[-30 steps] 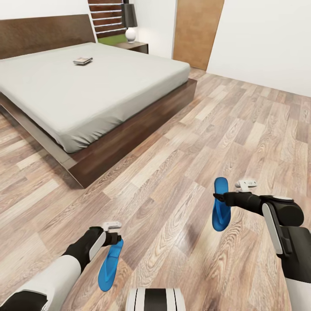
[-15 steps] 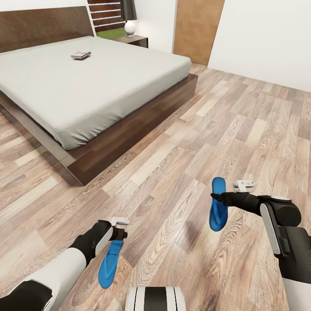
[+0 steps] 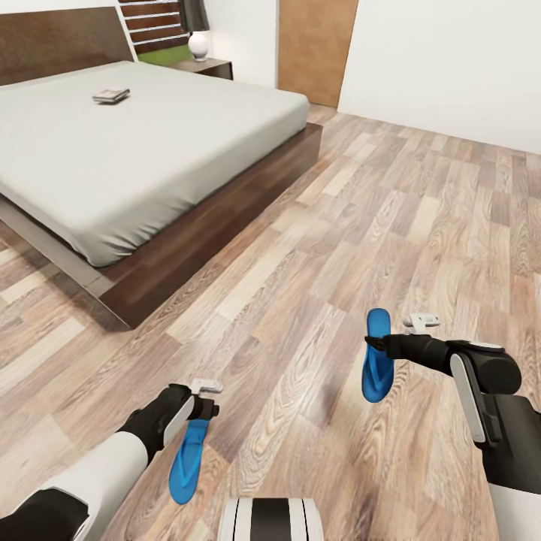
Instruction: In the bedroom, move the book from the bed onto either nightstand, and place the two sandals side by side next to the bed.
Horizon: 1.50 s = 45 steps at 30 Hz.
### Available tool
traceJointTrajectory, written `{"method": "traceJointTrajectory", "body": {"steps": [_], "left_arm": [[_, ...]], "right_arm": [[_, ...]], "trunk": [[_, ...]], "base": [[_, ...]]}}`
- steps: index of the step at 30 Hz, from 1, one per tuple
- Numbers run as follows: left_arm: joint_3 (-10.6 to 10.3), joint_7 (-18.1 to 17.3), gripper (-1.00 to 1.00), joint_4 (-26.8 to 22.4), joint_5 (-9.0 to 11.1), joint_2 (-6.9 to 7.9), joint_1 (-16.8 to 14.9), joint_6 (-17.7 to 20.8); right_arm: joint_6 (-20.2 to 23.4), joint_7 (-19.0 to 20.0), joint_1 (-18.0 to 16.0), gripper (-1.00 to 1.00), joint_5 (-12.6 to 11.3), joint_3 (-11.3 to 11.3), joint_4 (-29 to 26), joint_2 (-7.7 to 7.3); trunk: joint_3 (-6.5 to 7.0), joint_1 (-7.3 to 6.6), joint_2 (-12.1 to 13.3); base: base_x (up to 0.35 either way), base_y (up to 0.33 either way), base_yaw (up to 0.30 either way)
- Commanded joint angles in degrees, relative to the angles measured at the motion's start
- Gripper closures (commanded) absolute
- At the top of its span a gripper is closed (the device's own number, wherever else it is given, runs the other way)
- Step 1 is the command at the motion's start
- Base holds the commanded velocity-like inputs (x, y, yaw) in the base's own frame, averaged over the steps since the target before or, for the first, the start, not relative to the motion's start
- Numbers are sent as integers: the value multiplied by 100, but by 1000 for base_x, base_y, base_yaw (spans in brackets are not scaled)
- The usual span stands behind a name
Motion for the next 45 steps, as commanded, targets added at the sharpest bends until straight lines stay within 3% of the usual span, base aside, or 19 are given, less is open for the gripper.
{"method": "traceJointTrajectory", "body": {"steps": [1, 23, 37, 45], "left_arm": [[-45, 44, -100, -14, 61, 10, -2, 26], [-94, 261, -100, -21, 18, 33, 6, -160], [-46, 312, -100, -22, 25, 142, 13, -274], [-40, 315, -100, -16, 34, 179, 19, -349]], "right_arm": [[33, 0, -4, 100, -25, -5, -4, 1], [33, 16, 25, 100, -30, 107, -12, 6], [33, 17, 31, 100, -29, 180, -12, 0], [33, 17, 31, 100, -29, 171, -12, -2]], "trunk": [[-27, 1, -3], [-514, 58, -33], [-514, 58, -33], [-647, 73, -41]], "base": [[-2, 5, -33], [0, 1, -52], [0, 0, -17], [0, 0, -1]]}}
